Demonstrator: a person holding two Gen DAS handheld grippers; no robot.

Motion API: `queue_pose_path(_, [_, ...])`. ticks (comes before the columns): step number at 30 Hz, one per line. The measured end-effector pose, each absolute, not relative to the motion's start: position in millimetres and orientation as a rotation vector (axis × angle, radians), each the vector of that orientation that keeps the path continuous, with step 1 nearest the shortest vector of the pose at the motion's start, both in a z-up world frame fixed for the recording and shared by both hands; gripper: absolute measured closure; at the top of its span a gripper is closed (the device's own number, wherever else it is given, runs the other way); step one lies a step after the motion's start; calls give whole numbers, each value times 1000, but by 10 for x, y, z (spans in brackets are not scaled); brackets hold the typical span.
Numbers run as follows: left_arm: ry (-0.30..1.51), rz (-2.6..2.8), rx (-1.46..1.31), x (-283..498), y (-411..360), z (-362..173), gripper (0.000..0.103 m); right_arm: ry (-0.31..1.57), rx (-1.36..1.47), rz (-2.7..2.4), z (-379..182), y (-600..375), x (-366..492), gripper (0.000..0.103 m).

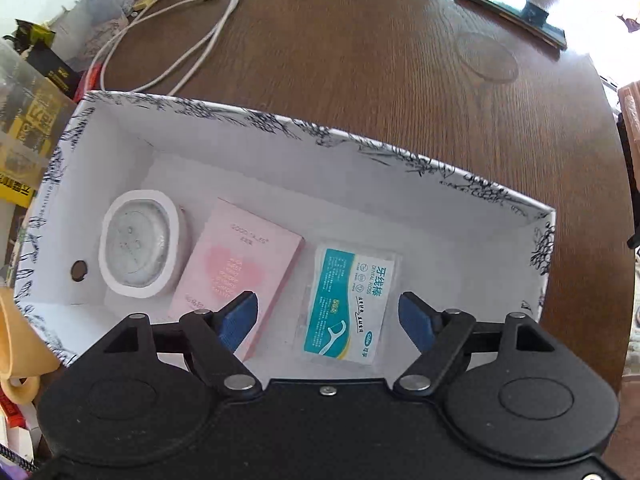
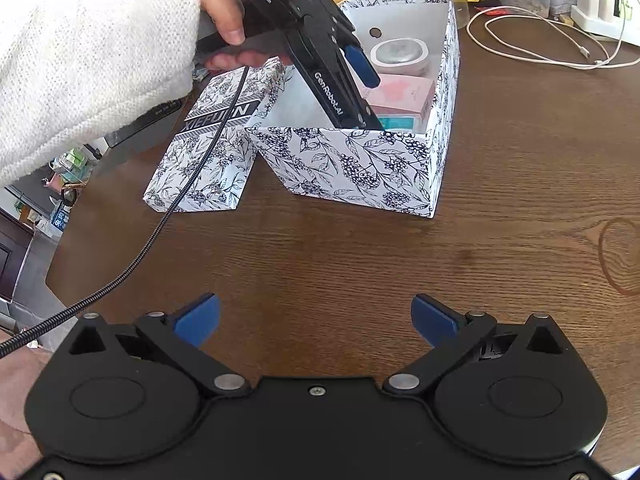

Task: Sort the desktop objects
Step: 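Open the left gripper and withdraw it from the storage box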

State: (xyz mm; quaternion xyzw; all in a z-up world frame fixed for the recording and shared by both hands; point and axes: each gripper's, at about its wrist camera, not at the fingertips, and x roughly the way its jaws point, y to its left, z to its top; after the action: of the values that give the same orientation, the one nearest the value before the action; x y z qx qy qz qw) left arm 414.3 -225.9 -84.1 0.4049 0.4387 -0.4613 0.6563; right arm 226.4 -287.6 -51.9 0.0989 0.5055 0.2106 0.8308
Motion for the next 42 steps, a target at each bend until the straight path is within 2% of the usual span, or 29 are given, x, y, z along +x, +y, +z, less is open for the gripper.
queue_pose_path(6, [855, -921, 746, 4018, -1881, -207, 13, 1035, 154, 458, -344, -2696, 2240, 0])
queue_pose_path(8, [794, -852, 628, 3908, -1622, 78, 7, 1013, 136, 469, -262, -2606, 2244, 0])
queue_pose_path(9, [766, -812, 571, 3828, -1465, 208, 1, 1002, 126, 477, -224, -2546, 2250, 0])
queue_pose_path(15, [658, -581, 373, 3192, -464, 644, 0, 948, 65, 499, -63, -2040, 2297, 0])
queue_pose_path(20, [651, -469, 287, 2786, 386, 611, 0, 905, 56, 462, 72, -1540, 2228, 0])
queue_pose_path(25, [755, -386, 182, 2647, 914, 355, 0, 895, 100, 417, 86, -1175, 2161, 0])
queue_pose_path(32, [813, -289, 92, 2541, 1245, 136, 0, 923, 22, 432, 83, -975, 2206, 0])
queue_pose_path(42, [857, -214, 32, 2569, 1256, 59, 0, 958, -17, 489, -5, -995, 2363, 0])
